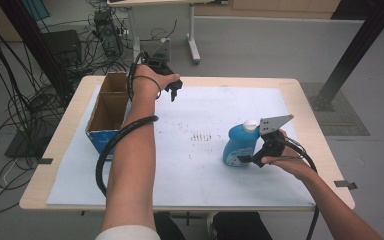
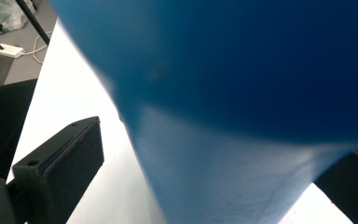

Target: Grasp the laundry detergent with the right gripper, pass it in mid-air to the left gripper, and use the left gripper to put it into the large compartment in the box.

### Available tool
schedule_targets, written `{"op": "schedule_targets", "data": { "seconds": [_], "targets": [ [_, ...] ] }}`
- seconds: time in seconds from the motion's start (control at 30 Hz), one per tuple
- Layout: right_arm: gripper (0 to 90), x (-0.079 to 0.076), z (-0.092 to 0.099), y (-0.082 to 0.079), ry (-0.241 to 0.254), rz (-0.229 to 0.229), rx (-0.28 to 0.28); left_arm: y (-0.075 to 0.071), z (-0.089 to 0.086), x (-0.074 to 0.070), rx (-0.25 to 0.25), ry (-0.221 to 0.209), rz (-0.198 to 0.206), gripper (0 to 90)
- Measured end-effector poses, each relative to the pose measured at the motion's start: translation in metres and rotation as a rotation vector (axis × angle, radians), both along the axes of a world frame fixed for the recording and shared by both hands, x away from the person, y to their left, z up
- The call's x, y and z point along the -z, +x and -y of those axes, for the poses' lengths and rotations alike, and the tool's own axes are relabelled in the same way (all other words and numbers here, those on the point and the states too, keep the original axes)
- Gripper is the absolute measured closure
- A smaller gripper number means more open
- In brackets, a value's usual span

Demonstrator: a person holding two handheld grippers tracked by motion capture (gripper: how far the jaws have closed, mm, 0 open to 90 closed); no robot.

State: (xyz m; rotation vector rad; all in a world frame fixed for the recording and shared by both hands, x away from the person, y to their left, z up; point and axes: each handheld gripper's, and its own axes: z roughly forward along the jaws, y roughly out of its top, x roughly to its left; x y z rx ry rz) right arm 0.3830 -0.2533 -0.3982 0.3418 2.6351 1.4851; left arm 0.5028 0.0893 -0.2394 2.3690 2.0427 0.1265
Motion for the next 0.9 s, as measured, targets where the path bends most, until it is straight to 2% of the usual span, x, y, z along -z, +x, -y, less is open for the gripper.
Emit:
{"op": "schedule_targets", "data": {
  "seconds": [0.9],
  "targets": [
    [1.5,-0.0043,0.0019,0.0005,0.009,0.019,0.000,0.0008,0.0028,-0.0011,0.005,0.002,0.001,5.4]
  ]
}}
